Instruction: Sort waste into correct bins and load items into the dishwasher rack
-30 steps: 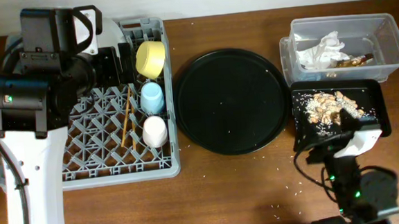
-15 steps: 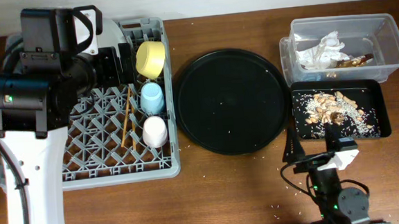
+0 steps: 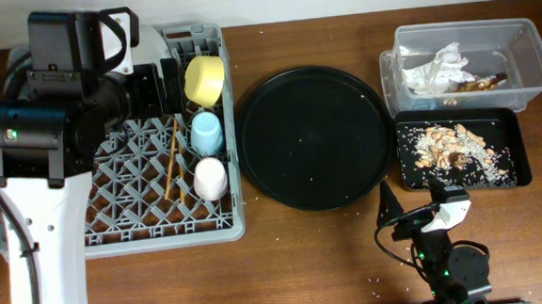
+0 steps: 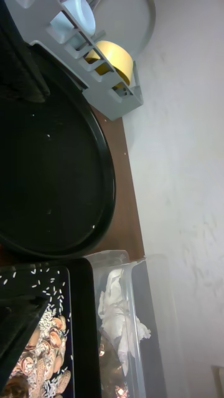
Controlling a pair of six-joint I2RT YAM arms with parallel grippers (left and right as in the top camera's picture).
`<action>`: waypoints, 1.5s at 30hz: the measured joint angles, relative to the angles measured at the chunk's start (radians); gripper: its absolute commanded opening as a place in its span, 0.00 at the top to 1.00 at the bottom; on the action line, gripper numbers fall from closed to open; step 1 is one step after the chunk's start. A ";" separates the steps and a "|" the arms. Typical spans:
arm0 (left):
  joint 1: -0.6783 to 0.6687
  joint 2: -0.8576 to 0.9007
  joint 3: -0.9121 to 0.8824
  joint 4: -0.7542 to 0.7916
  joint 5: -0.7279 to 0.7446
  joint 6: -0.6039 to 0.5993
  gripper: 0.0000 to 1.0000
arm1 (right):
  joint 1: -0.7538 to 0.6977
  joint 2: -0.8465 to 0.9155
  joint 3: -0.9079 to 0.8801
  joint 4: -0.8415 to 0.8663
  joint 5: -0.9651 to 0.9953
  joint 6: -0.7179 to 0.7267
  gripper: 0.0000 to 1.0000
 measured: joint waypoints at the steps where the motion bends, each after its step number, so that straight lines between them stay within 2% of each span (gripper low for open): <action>1: 0.000 0.000 0.000 0.000 0.000 0.000 0.01 | 0.000 0.000 0.000 0.000 0.000 0.000 0.02; 12: 0.000 0.000 -0.002 -0.002 -0.008 0.000 0.01 | 0.000 0.000 0.000 0.000 0.000 -0.001 0.02; 15: 0.000 -0.021 -0.063 0.027 -0.049 0.000 0.01 | 0.000 0.000 0.000 0.000 0.000 0.000 0.01; 17: 0.000 -0.088 -0.161 0.093 -0.098 0.000 0.01 | 0.001 -0.001 0.000 0.000 0.000 -0.001 0.02; 20: 0.010 -0.332 -0.436 0.272 -0.145 0.000 0.01 | 0.001 -0.001 0.000 0.000 0.000 0.000 0.02; 21: 0.026 -0.414 -0.550 0.431 -0.143 0.000 0.01 | 0.001 -0.001 0.000 0.001 0.000 0.000 0.01; 22: 0.065 -0.554 -0.746 0.559 -0.144 0.000 0.01 | 0.002 -0.002 0.001 -0.001 0.000 -0.001 0.02; 27: 0.164 -1.035 -1.377 0.932 -0.140 0.004 0.01 | 0.003 -0.003 0.001 0.000 0.000 -0.001 0.01; 29: 0.171 -1.175 -1.564 1.045 -0.135 0.021 0.01 | 0.003 -0.003 0.001 -0.001 0.000 0.000 0.02; 34: 0.171 -1.416 -1.839 1.239 -0.131 0.086 0.01 | 0.003 -0.003 0.000 0.000 0.000 0.000 0.01; 38: 0.171 -1.513 -1.955 1.302 -0.132 0.173 0.01 | 0.003 -0.003 0.000 0.000 -0.001 0.000 0.02; 42: 0.171 -1.550 -2.027 1.332 -0.132 0.206 0.01 | 0.003 -0.003 0.000 0.000 -0.001 -0.001 0.01; 45: 0.171 -1.551 -2.055 1.251 -0.132 0.210 0.01 | 0.003 -0.003 0.000 0.000 0.000 -0.001 0.02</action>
